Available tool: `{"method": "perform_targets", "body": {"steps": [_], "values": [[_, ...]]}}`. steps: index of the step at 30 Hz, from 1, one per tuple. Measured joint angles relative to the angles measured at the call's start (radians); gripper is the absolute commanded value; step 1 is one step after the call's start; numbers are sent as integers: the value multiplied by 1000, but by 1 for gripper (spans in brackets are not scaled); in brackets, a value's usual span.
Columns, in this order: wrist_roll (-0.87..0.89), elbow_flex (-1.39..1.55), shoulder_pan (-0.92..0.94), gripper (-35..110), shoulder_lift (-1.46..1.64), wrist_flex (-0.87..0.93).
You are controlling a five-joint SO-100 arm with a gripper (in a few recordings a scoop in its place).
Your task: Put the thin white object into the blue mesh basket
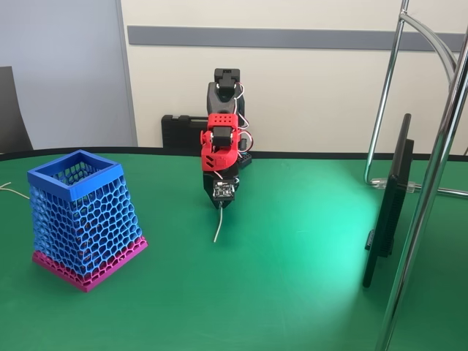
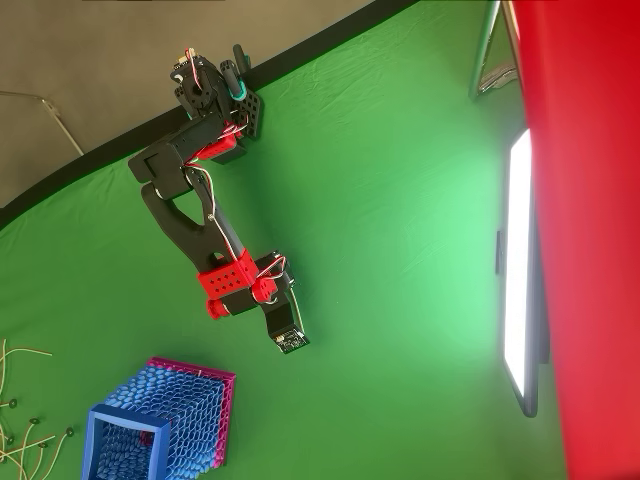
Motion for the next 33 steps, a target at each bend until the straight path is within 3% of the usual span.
{"method": "perform_targets", "body": {"steps": [33], "values": [[44, 34, -32, 15, 23, 2]]}}
